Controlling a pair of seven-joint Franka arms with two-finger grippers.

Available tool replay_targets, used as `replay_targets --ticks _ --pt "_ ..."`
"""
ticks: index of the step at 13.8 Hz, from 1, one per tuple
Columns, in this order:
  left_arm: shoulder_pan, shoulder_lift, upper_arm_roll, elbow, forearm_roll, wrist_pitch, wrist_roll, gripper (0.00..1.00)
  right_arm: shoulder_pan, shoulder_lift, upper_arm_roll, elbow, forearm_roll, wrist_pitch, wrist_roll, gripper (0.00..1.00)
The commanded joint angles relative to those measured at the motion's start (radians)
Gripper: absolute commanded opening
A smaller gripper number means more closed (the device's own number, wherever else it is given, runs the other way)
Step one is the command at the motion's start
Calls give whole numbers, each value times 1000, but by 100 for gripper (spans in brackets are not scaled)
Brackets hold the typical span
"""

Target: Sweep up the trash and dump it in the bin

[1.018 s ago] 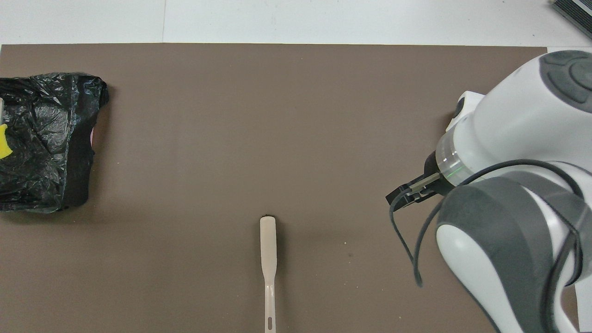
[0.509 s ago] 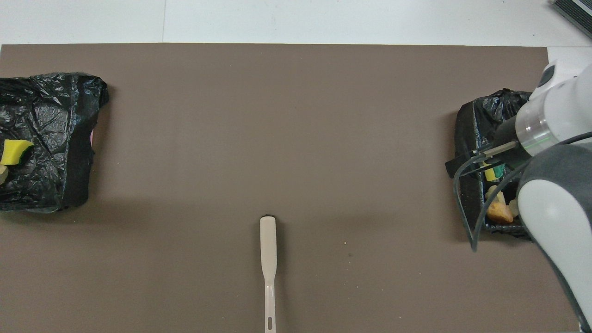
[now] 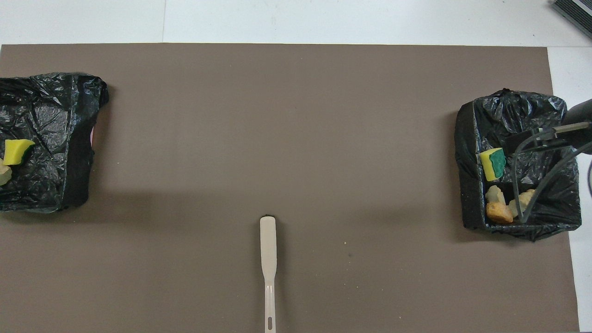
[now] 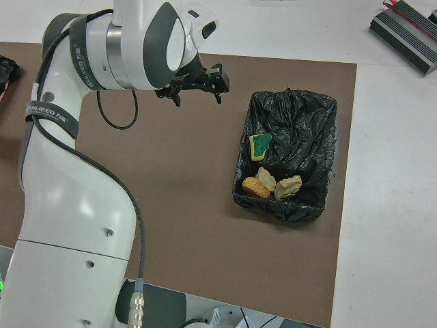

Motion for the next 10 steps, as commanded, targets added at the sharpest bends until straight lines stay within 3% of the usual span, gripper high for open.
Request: replay_targets --ticks 1,10 --pt "-31 5 12 22 36 -47 -6 0 -7 -4 13 3 -2 -7 75 100" --pt "-101 1 1 36 73 -149 19 0 1 -53 20 -1 12 -58 72 100"
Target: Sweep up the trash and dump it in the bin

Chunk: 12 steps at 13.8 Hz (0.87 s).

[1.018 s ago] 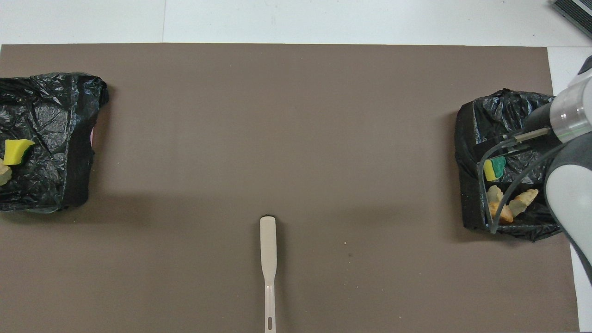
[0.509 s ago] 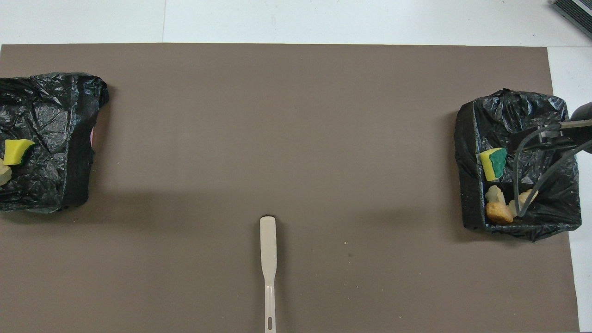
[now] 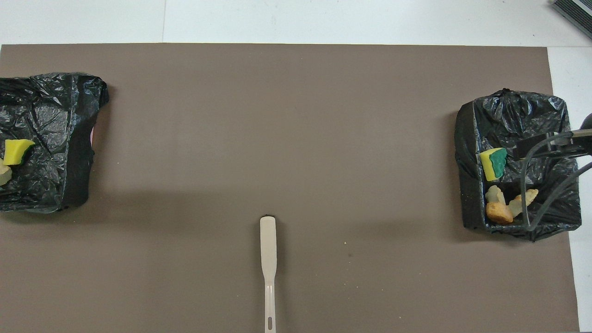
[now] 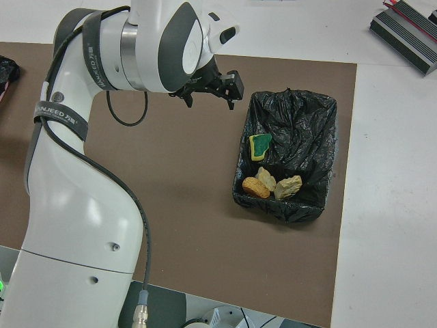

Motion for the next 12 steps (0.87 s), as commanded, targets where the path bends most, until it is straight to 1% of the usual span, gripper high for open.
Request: replay_targets --ticks 1,5,7,9,10,11,12 --pt "-71 1 6 20 23 -87 16 0 -1 -6 9 -3 9 -16 18 100" --pt "-143 -6 2 18 19 -158 13 0 -1 -7 11 -5 7 -20 11 100" --pt "-165 -9 -3 17 17 -166 11 0 7 -12 14 -9 10 -11 21 100" --pt "-165 -12 -9 17 16 -160 10 0 7 -14 15 -9 12 -11 33 100" --pt "-162 -13 -11 17 8 -146 8 0 9 -14 17 -11 10 -9 69 100" --pt "-160 -16 -11 8 -33 -140 -7 0 9 -14 17 -12 10 -11 89 100" --pt "-153 -25 -11 -37 -77 -103 -77 0 9 -14 17 -13 10 -11 93 100"
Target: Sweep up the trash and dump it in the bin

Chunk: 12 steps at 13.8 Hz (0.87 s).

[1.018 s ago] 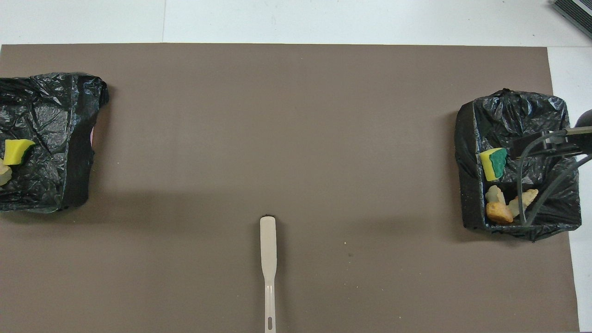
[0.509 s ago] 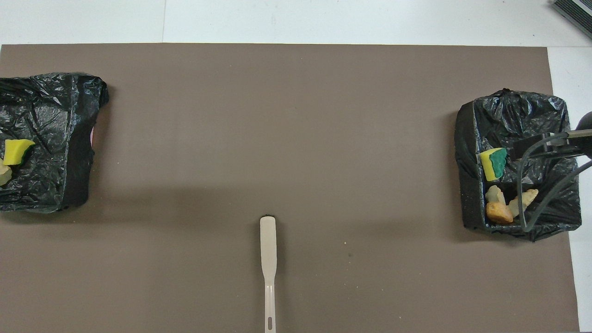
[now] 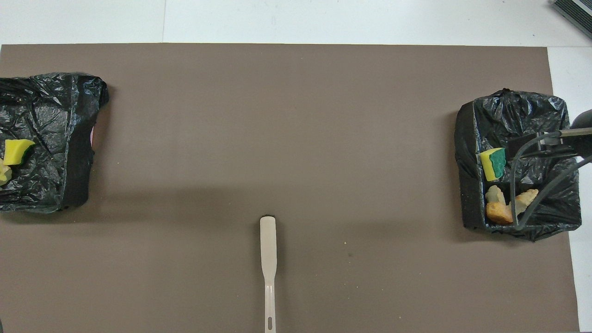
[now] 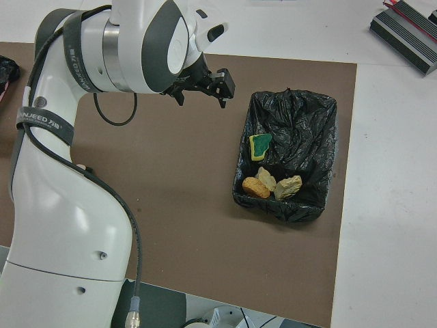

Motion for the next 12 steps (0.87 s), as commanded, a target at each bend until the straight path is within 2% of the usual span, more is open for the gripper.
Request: replay_targets --ticks 1,3,9,12 --pt "8 -44 4 -108 -60 69 -136 0 -1 -14 3 -11 10 -9 27 100" --pt "25 -55 7 -160 -64 109 -204 0 -2 -14 1 -9 8 -9 27 100" --pt "15 -43 13 -128 -51 74 -202 0 -5 -14 0 -10 8 -10 27 100" --pt "-22 -36 4 -96 -98 51 -206 0 -5 -14 0 -9 8 -10 27 100"
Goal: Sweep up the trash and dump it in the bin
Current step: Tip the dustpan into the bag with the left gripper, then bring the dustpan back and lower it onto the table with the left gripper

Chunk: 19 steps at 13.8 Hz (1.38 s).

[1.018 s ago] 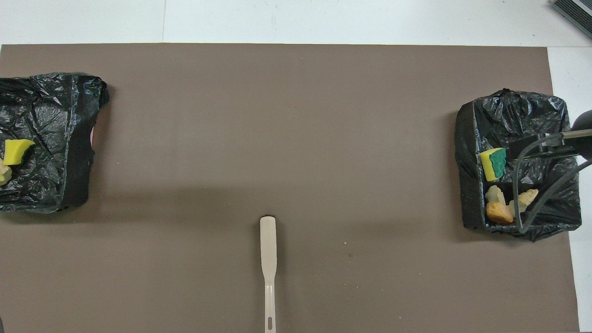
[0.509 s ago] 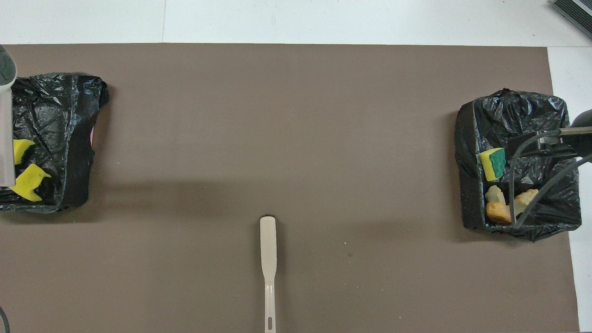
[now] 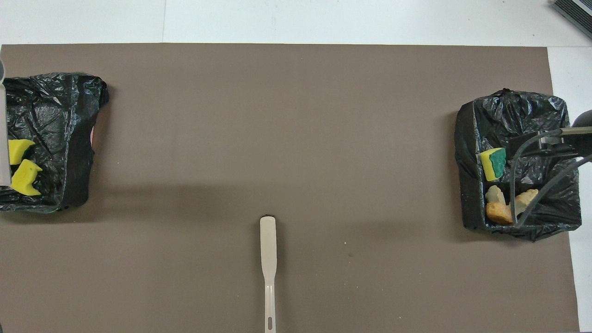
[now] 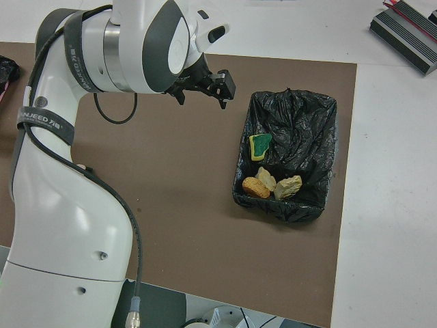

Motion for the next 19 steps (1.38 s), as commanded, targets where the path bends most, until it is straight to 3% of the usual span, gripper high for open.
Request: replay_targets --ticks 1,6,14,19 --pt "-67 -11 4 7 -60 -21 -16 0 -4 -14 2 -9 8 -10 19 100" --pt "-121 -9 3 7 -260 -21 -108 0 -4 -14 2 -9 8 -10 19 100" --pt "-126 -18 3 -7 -738 22 -384 0 -5 -14 2 -9 8 -10 19 100" --pt "-198 -20 4 -5 -967 14 -738 0 -4 -14 2 -9 8 -10 19 100"
